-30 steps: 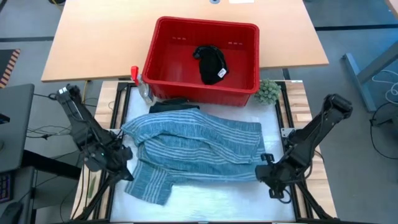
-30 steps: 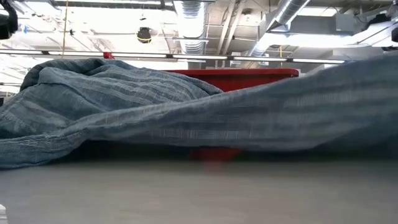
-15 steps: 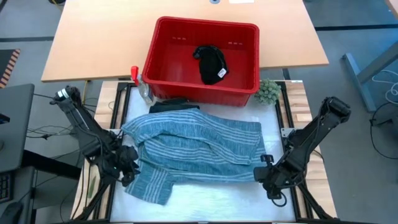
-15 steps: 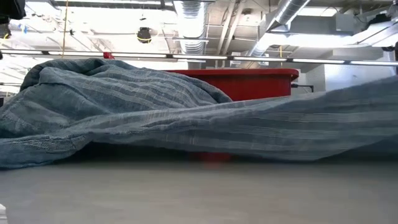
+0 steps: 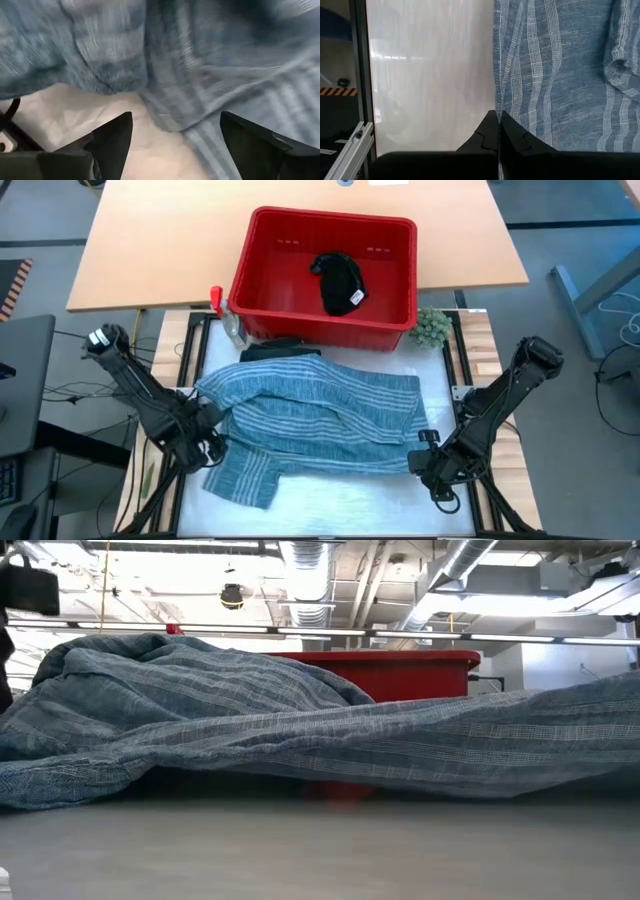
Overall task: Fold laundry
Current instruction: Fold the blue shirt from the red laundry bin
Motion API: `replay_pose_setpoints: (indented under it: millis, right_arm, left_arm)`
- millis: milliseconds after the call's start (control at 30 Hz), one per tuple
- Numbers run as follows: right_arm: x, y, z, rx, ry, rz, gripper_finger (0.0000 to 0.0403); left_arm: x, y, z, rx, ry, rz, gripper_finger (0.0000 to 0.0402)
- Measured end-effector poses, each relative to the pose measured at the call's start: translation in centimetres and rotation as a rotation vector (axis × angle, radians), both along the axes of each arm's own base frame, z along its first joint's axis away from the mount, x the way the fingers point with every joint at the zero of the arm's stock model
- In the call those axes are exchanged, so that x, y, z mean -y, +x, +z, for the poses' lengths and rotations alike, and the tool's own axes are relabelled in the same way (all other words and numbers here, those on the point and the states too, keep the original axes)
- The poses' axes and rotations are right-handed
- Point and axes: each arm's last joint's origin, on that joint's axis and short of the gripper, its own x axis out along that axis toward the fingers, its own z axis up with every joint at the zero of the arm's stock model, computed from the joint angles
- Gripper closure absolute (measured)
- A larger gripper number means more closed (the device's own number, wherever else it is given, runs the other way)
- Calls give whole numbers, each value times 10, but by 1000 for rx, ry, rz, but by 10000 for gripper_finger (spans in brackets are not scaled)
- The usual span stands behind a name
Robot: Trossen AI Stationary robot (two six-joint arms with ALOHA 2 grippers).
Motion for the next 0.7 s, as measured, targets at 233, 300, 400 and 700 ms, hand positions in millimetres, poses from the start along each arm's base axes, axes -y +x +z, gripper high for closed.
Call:
replay_pose_setpoints:
  millis: [233, 300, 400, 700]
  right_arm:
    - [0, 0, 0, -4, -5, 3, 381]
    - [1, -1, 0, -8, -11, 6, 381]
    - [1, -1, 0, -8, -10, -2, 381]
    - [1, -1, 0, -6, -17, -8, 381]
  left_arm:
    - [0, 9, -21, 18, -80, 73, 111]
    - [-3, 9, -23, 38, -68, 113, 118]
    - [-5, 10, -23, 106, -45, 162, 161]
    - [5, 13, -19, 85, -201, 77, 390]
